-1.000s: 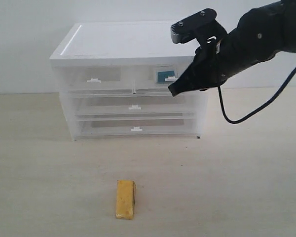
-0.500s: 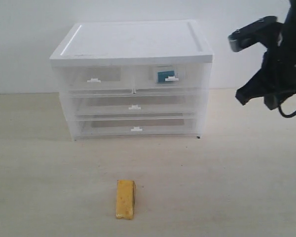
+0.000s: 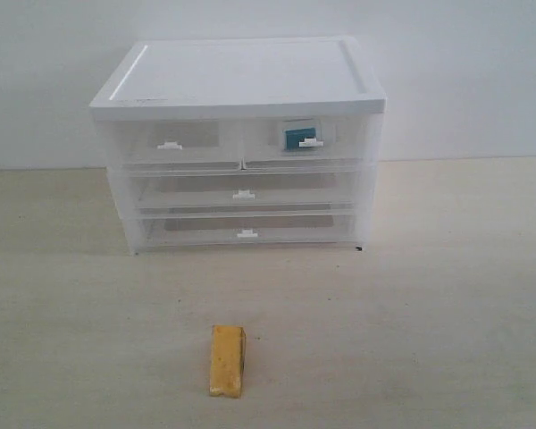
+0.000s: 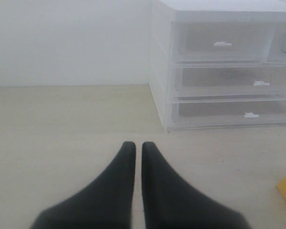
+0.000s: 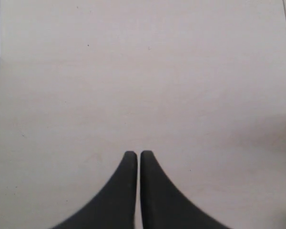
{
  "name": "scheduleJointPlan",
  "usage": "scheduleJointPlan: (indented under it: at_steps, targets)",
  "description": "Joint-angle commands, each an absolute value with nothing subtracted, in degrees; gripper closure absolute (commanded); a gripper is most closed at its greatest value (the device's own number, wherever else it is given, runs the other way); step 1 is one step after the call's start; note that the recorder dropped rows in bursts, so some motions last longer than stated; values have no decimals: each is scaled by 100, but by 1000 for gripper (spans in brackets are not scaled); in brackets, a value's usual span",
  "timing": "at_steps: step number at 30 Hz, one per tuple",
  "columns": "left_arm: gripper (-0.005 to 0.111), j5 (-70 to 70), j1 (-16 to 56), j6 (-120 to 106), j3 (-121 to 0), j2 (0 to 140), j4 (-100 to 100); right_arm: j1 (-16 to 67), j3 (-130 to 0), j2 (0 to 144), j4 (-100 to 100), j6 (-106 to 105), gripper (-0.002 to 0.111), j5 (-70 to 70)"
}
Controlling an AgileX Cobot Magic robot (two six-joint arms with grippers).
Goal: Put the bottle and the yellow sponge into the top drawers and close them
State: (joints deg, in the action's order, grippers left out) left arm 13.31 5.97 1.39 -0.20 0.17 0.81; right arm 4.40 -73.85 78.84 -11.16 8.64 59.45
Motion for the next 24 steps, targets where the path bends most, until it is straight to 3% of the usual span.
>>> scheduleJointPlan:
  at_steps: [1, 16, 24]
  targets:
    - [102, 1312, 577, 192, 0, 0, 105, 400, -6763, 7129, -1064, 1015, 108, 5238]
    - [102, 1312, 577, 192, 0, 0, 105, 400, -4409, 4433, -1078, 1001, 108, 3096]
    - [102, 1312, 577, 192, 0, 0, 105, 400, -3719, 3720, -1067, 1001, 108, 2847]
